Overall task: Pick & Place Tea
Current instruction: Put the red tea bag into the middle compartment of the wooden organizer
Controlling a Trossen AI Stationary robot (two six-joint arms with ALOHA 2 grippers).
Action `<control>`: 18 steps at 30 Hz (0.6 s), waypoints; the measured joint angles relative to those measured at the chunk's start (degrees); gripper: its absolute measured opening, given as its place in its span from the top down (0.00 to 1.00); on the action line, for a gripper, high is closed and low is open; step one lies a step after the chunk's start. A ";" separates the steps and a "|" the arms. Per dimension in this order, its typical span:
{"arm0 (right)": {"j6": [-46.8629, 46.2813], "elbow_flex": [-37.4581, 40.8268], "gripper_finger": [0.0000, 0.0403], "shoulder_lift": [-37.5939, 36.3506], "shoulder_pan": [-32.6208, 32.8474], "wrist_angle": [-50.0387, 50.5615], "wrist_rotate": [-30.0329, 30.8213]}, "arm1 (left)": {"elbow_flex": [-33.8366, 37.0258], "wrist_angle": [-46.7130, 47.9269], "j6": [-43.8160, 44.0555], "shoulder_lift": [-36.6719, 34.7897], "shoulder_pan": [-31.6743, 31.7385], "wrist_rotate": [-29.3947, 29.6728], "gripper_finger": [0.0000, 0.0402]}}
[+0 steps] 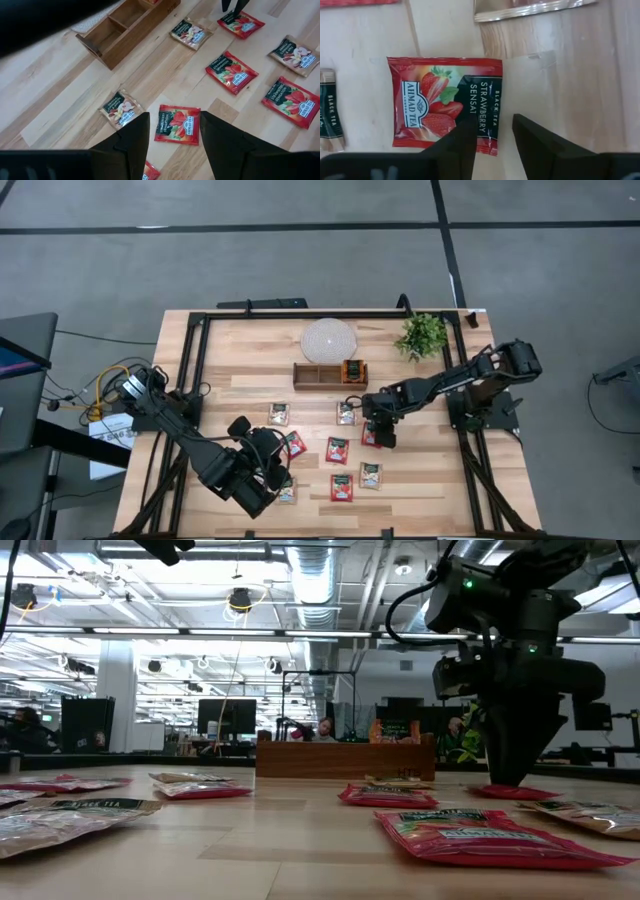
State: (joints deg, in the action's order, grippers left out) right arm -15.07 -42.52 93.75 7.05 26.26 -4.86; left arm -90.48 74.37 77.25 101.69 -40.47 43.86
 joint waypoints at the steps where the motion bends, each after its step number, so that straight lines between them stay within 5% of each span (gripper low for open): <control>1: 0.01 0.23 0.71 -0.50 0.04 -0.08 0.50 | 0.00 0.02 0.02 0.00 -0.02 0.02 0.58; 18: -1.66 0.74 0.99 -2.61 -0.83 0.04 1.85 | 0.00 -1.09 -1.21 0.00 -0.01 0.06 0.58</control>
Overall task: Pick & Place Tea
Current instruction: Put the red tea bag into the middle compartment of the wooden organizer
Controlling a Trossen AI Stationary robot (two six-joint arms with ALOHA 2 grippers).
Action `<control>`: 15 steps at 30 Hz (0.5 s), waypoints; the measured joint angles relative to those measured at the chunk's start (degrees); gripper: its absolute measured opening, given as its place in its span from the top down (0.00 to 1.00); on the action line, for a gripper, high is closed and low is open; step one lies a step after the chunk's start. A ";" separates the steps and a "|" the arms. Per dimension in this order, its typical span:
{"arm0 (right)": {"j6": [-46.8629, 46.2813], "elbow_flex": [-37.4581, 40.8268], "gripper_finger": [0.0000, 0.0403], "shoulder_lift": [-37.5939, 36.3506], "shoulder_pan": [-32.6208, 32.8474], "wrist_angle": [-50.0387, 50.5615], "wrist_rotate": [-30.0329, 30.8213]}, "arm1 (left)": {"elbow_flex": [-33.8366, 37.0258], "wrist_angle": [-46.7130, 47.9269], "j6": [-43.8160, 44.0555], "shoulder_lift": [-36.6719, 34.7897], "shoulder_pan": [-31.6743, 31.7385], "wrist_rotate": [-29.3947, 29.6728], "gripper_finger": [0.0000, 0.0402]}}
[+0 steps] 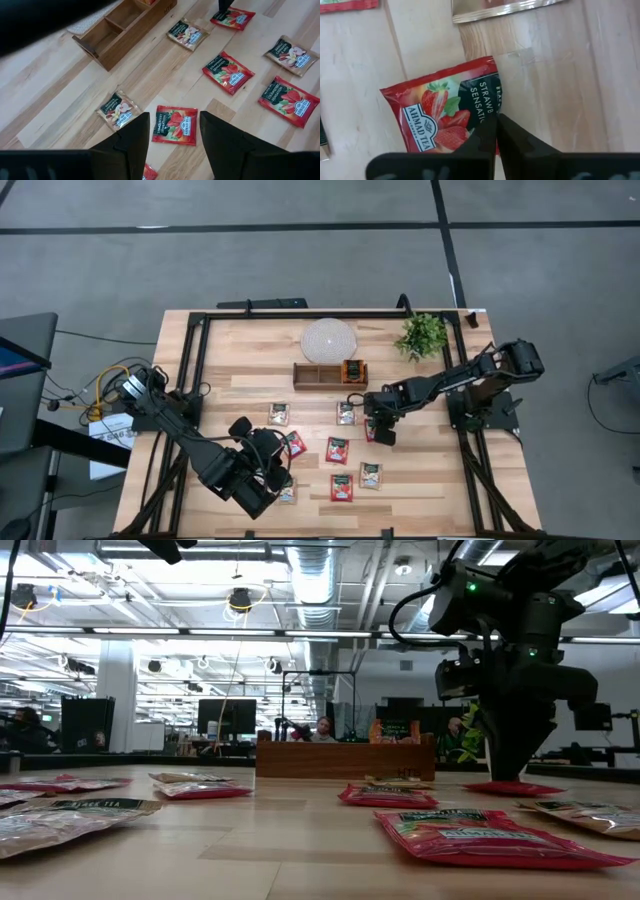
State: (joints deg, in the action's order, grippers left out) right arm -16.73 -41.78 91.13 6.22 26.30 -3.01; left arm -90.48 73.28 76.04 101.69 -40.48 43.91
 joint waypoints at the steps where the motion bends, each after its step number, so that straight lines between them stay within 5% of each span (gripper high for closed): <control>1: -0.30 0.00 0.99 -0.02 0.00 0.00 0.00 | 0.00 -0.01 -0.15 0.00 -0.01 0.00 0.58; 15: -1.29 -2.75 1.00 -9.70 0.50 6.10 2.14 | 0.00 -0.14 -0.71 0.00 -0.01 0.01 0.58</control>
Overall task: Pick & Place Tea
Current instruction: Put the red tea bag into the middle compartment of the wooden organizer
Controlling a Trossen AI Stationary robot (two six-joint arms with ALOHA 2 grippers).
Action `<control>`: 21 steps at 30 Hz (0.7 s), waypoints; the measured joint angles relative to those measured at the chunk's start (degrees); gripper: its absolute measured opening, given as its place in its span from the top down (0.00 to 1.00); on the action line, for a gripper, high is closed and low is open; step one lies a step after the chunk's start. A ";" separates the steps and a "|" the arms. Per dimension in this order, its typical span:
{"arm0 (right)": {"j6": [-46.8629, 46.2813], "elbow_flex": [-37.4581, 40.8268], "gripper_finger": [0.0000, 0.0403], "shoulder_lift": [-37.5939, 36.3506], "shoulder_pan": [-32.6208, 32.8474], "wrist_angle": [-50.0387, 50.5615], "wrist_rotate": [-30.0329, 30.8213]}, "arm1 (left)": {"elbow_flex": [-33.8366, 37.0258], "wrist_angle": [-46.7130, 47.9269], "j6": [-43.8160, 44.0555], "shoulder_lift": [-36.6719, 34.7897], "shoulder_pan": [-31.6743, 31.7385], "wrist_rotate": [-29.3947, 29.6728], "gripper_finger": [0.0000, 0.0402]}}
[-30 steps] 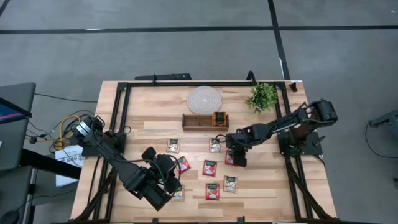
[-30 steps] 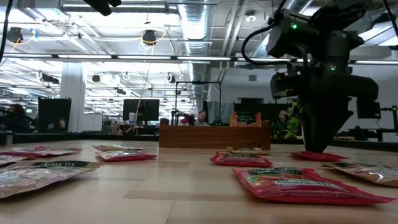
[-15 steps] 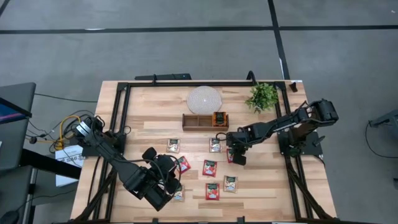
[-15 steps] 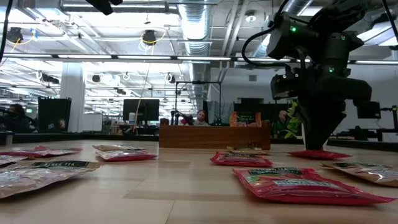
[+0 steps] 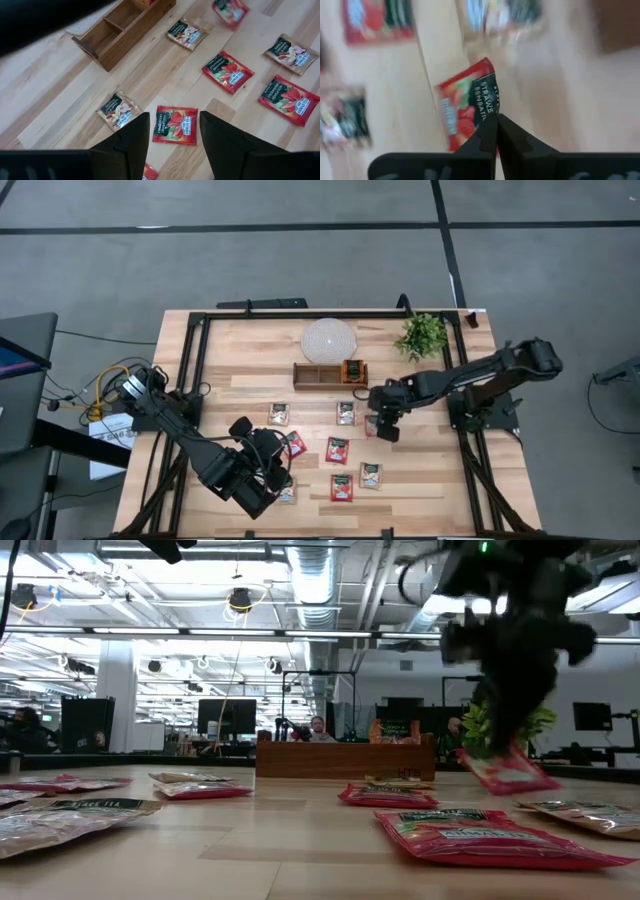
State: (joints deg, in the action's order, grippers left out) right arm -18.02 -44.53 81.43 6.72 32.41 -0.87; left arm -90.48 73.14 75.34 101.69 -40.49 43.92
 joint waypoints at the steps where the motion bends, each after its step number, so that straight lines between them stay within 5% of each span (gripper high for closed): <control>1: 0.00 -0.94 1.00 -1.13 0.26 0.11 1.57 | 0.00 -0.02 -0.16 0.00 0.02 0.00 0.58; 12: 11.30 -13.50 1.00 -2.74 0.56 -2.78 19.52 | 0.00 0.16 -0.14 0.00 0.02 0.04 0.58; 21: 21.34 -21.65 1.00 7.47 -5.19 -4.62 20.26 | 0.00 0.22 -0.12 -0.02 0.01 0.45 0.58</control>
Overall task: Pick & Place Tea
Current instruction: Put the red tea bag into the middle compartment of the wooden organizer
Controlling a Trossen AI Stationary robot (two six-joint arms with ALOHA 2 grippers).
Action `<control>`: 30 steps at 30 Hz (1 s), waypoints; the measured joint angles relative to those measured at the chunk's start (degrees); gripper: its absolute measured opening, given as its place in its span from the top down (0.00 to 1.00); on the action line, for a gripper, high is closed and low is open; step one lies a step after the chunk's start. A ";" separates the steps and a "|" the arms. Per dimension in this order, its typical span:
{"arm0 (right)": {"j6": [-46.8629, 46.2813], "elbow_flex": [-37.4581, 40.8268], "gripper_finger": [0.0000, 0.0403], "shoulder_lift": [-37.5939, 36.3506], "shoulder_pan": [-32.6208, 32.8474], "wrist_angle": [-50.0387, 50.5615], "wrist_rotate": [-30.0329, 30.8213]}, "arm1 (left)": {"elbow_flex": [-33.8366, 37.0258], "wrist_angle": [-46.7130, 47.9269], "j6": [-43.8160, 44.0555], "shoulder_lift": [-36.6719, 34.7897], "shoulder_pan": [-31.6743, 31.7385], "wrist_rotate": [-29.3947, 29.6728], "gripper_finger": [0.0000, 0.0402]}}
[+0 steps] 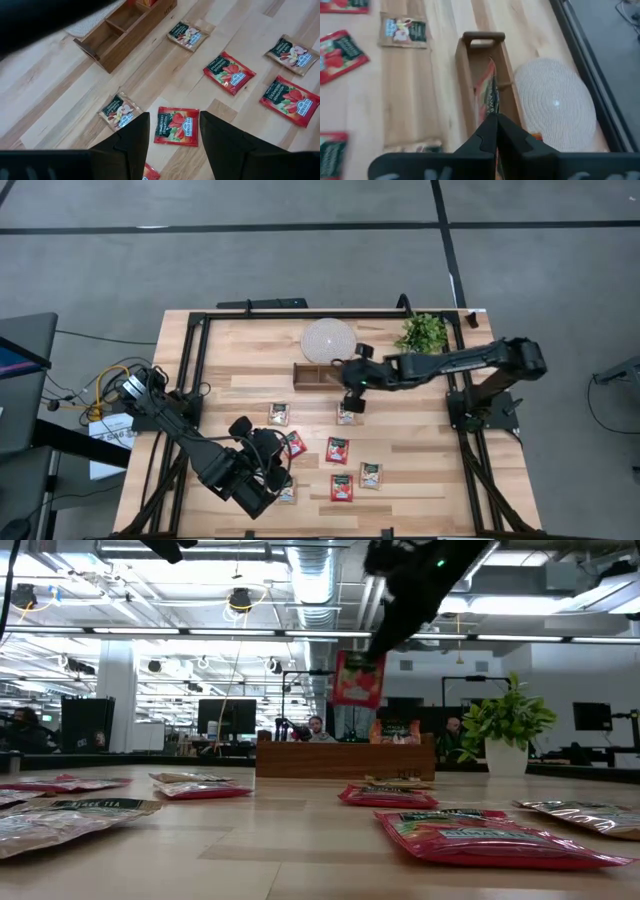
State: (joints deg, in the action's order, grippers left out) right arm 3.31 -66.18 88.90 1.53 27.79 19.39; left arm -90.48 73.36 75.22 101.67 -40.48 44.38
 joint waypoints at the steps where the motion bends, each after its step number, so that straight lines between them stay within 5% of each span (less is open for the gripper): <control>1: 0.91 -0.74 1.00 1.19 -0.45 -0.66 -0.21 | 0.00 -0.05 0.00 0.00 0.01 0.08 0.58; 30: 12.20 -3.29 1.00 11.47 -9.67 -2.35 -6.56 | 0.00 0.17 -0.44 0.00 0.01 1.19 0.58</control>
State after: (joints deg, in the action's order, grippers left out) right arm 15.52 -69.47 100.37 -8.14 25.44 12.83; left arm -90.48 73.54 74.78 101.67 -40.47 45.56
